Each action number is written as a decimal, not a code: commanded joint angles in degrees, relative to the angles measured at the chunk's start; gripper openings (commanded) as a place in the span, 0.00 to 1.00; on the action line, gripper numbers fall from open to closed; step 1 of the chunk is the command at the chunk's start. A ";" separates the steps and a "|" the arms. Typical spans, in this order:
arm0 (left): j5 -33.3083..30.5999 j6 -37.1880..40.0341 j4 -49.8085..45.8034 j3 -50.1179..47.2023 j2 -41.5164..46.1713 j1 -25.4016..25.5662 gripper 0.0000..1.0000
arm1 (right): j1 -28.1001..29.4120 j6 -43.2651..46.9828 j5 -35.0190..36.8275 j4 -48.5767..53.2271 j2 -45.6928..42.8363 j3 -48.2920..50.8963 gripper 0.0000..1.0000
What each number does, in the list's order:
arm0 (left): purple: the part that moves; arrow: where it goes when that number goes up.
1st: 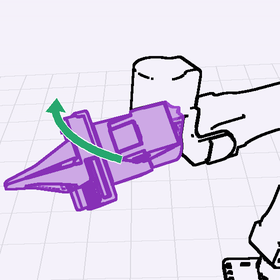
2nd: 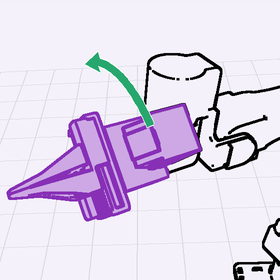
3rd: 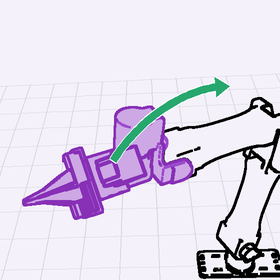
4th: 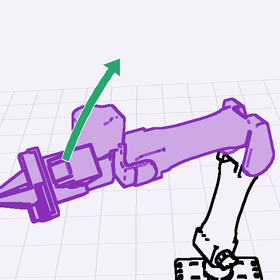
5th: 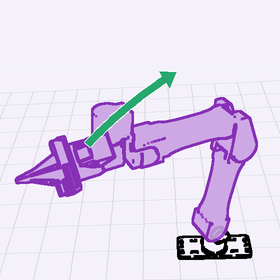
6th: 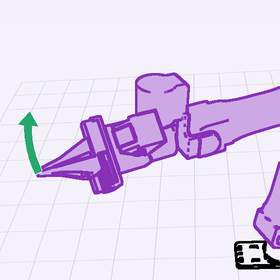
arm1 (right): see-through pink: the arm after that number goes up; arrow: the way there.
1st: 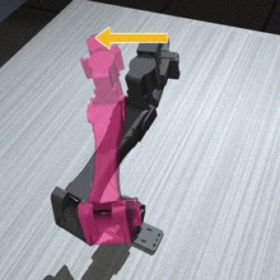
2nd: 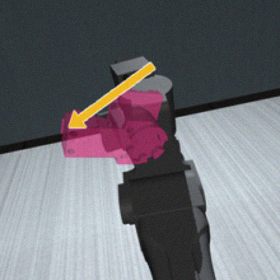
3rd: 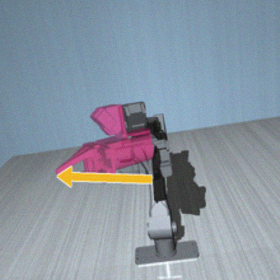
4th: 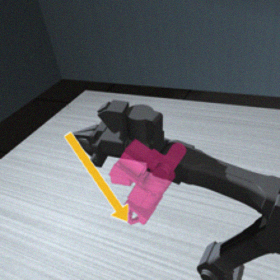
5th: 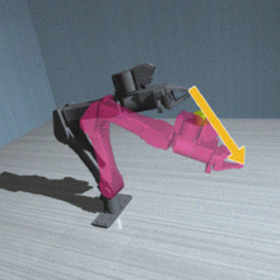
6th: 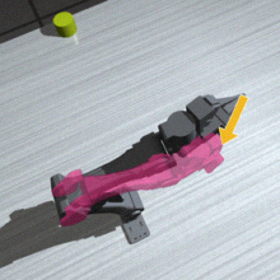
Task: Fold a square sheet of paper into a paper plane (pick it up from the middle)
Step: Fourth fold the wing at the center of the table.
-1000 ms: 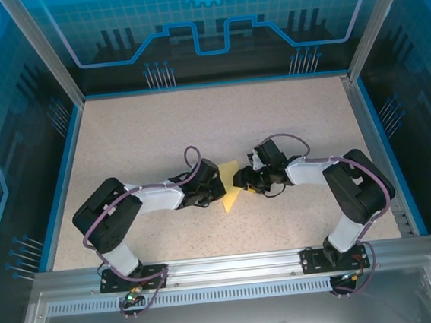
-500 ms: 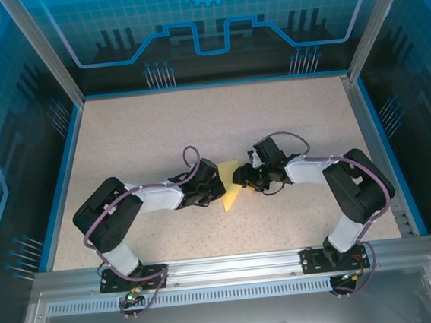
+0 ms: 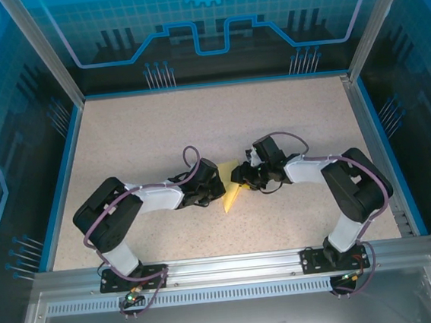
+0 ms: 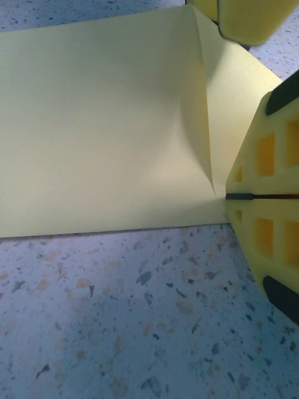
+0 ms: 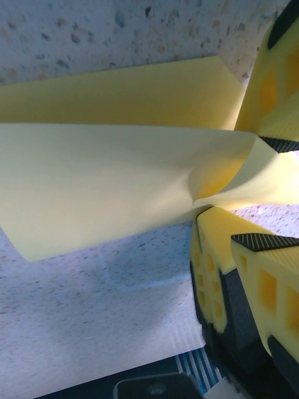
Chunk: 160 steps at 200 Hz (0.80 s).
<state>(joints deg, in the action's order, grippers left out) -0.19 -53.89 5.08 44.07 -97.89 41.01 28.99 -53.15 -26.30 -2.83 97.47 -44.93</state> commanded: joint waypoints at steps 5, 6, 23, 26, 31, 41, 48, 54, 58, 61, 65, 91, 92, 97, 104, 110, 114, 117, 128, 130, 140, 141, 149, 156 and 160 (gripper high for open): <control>0.18 0.31 -1.22 -1.07 -1.43 -0.82 0.09 | 0.28 6.21 -4.95 4.46 2.65 -3.25 0.34; 0.23 0.38 -1.22 -1.08 -1.43 -0.88 0.09 | 0.28 6.30 -4.93 4.52 2.69 -3.29 0.34; 0.29 0.43 -1.29 -1.16 -1.52 -0.86 0.09 | -0.61 8.23 -5.77 5.10 3.25 -3.46 0.31; 0.29 0.38 -1.26 -1.18 -1.52 -0.89 0.09 | -0.79 8.43 -6.01 5.10 3.26 -3.50 0.30; 0.40 0.45 -1.24 -1.14 -1.43 -0.95 0.09 | -1.20 8.93 -6.45 5.04 3.57 -3.62 0.30; 0.54 0.47 -1.23 -1.15 -1.30 -0.98 0.09 | -1.99 9.73 -7.43 4.94 4.04 -3.74 0.28; 0.67 0.62 -1.30 -1.11 -1.24 -0.95 0.09 | -2.44 10.36 -8.04 5.19 4.40 -4.02 0.28; 0.88 0.69 -1.26 -1.13 -1.08 -0.95 0.09 | -2.88 11.23 -8.86 5.15 4.67 -4.26 0.28; 0.92 0.78 -1.28 -1.15 -1.08 -1.00 0.09 | -3.07 11.84 -9.55 5.17 4.93 -4.48 0.28; 0.91 0.80 -1.30 -1.10 -1.08 -1.02 0.09 | -3.26 12.21 -9.94 5.32 5.07 -4.71 0.28; 1.00 0.79 -1.30 -1.14 -1.03 -1.02 0.09 | -3.31 12.81 -10.33 5.57 5.46 -5.07 0.27; 1.41 1.14 -1.39 -0.99 -0.99 -1.06 0.09 | -4.11 17.03 -14.10 5.98 7.53 -6.94 0.26; 1.42 1.15 -1.39 -0.95 -0.99 -1.04 0.09 | -4.16 17.16 -14.24 5.99 7.59 -6.98 0.26; 1.37 1.08 -1.44 -0.84 -0.99 -1.13 0.09 | -4.29 17.86 -14.77 5.79 7.87 -7.09 0.26; 1.35 1.15 -1.56 -0.88 -1.03 -1.20 0.09 | -4.53 18.67 -15.40 5.70 8.17 -7.18 0.25; 1.33 1.15 -1.71 -0.85 -1.08 -1.18 0.09 | -4.84 19.22 -15.66 6.08 8.37 -7.30 0.25; 1.33 1.08 -1.74 -0.86 -1.08 -1.21 0.09 | -4.97 19.57 -15.73 6.24 8.50 -7.34 0.25; 1.28 1.09 -1.81 -0.91 -1.00 -1.21 0.09 | -5.06 19.76 -15.83 6.32 8.59 -7.43 0.25; 1.20 1.09 -1.83 -0.84 -0.89 -1.31 0.10 | -5.50 20.17 -16.06 6.46 8.93 -7.38 0.25; 1.19 1.14 -1.83 -0.88 -0.90 -1.34 0.11 | -5.59 20.16 -16.06 6.44 9.00 -7.37 0.25; 1.13 1.31 -1.90 -0.93 -0.64 -1.48 0.13 | -5.87 20.22 -16.20 6.36 9.30 -7.28 0.23; 1.10 1.27 -1.87 -0.97 -0.64 -1.51 0.14 | -5.92 20.25 -16.22 6.36 9.31 -7.28 0.22; 1.06 1.49 -1.91 -0.75 -0.36 -1.76 0.16 | -6.17 20.17 -16.16 6.52 9.64 -7.20 0.19; 1.15 1.93 -1.91 -0.59 0.08 -1.97 0.18 | -6.18 20.03 -16.07 6.23 9.78 -7.07 0.15; 1.24 2.14 -1.97 -0.41 0.39 -2.11 0.19 | -6.14 19.86 -16.04 6.06 9.83 -6.94 0.13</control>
<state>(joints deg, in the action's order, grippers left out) 1.19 -53.56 5.04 44.07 -97.89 40.10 23.90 -34.54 -40.21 2.09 105.80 -51.18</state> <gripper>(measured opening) 0.163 0.177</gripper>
